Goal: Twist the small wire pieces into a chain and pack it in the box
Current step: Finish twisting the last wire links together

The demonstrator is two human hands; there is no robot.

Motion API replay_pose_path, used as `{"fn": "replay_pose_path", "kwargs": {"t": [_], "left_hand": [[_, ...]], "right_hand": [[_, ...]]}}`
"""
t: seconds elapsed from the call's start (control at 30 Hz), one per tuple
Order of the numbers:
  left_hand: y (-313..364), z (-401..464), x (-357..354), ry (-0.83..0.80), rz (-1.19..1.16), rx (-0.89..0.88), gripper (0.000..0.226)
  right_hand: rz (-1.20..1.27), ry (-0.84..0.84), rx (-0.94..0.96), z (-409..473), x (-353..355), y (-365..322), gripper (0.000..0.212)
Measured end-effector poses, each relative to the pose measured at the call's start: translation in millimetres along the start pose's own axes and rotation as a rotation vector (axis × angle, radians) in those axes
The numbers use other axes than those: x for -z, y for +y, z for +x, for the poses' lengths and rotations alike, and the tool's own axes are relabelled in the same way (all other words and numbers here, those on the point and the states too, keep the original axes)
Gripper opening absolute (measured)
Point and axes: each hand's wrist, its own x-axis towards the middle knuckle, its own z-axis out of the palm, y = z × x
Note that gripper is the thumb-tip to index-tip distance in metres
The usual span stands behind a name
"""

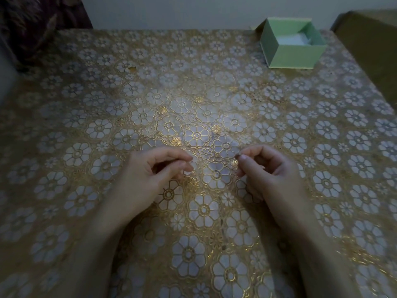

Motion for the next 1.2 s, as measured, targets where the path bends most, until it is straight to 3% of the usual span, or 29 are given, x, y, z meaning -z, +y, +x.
{"fn": "replay_pose_path", "kwargs": {"t": [0.17,0.27,0.53,0.67,0.73,0.9,1.2], "left_hand": [[0,-3,1,0.087,0.04,0.02,0.023],[-1,-3,2,0.104,0.091,0.002,0.01],[-6,-4,-1,0.075,0.252,-0.154,0.014],[0,-1,-22,0.139,0.338,-0.277,0.014],[3,-2,-31,0.093,0.347,-0.31,0.014],[2,-5,-37,-0.051,0.168,-0.19,0.026],[4,-5,-38,-0.011,0.131,-0.165,0.017]], "right_hand": [[-0.009,0.002,0.012,0,0,0,0.018],[-0.007,-0.007,0.012,0,0,0,0.019],[-0.032,-0.058,0.018,-2,1,-3,0.018],[-0.046,-0.144,0.058,-4,-2,1,0.016],[-0.081,-0.189,0.089,-4,-4,3,0.012],[-0.077,-0.174,0.108,-3,-3,7,0.008],[-0.054,-0.18,0.097,-5,-2,5,0.006]]}}
